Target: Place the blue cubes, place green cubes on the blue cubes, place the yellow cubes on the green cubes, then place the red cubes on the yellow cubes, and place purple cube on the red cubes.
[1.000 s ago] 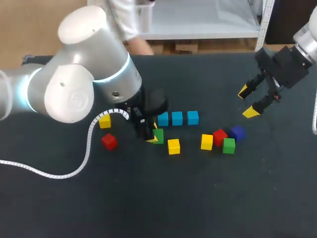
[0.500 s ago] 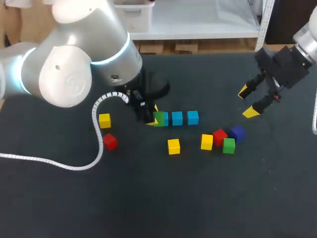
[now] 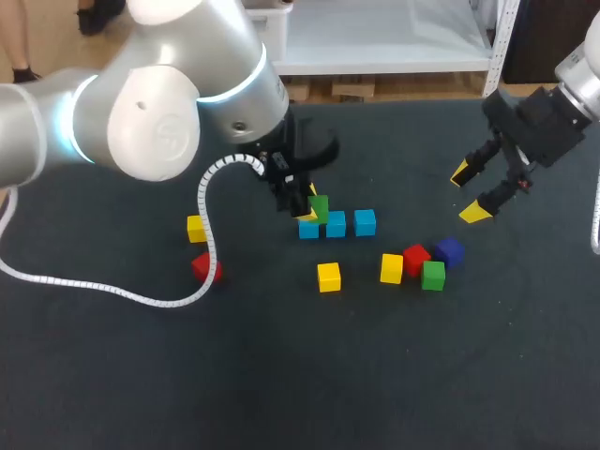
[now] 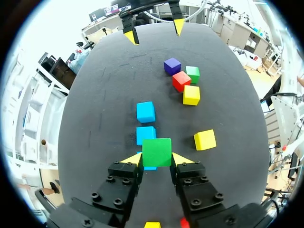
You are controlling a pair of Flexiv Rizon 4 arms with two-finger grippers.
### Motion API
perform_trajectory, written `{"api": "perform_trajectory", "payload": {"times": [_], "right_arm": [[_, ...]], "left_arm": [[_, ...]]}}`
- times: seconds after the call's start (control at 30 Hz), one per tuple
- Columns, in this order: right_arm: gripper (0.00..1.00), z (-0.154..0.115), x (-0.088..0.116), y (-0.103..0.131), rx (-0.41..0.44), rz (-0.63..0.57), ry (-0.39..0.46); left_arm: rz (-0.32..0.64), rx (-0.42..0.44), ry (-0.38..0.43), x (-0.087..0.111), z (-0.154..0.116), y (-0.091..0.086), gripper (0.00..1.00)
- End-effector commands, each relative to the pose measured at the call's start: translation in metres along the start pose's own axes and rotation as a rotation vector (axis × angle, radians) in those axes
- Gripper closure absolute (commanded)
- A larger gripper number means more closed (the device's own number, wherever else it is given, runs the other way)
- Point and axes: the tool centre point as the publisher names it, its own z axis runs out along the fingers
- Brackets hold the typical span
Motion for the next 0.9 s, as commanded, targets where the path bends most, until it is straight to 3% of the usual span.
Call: {"api": "perform_trajectory", "payload": {"times": [0.03, 0.9], "right_arm": [[0.0, 0.0, 0.0, 0.0, 0.0, -0.001, -0.001], [0.0, 0.0, 0.0, 0.0, 0.0, -0.001, -0.001]], "left_arm": [[0.001, 0.017, -0.002, -0.003, 0.009, 0.008, 1.0], [-0.015, 0.034, 0.02, 0.004, 0.022, 0.015, 1.0]]}}
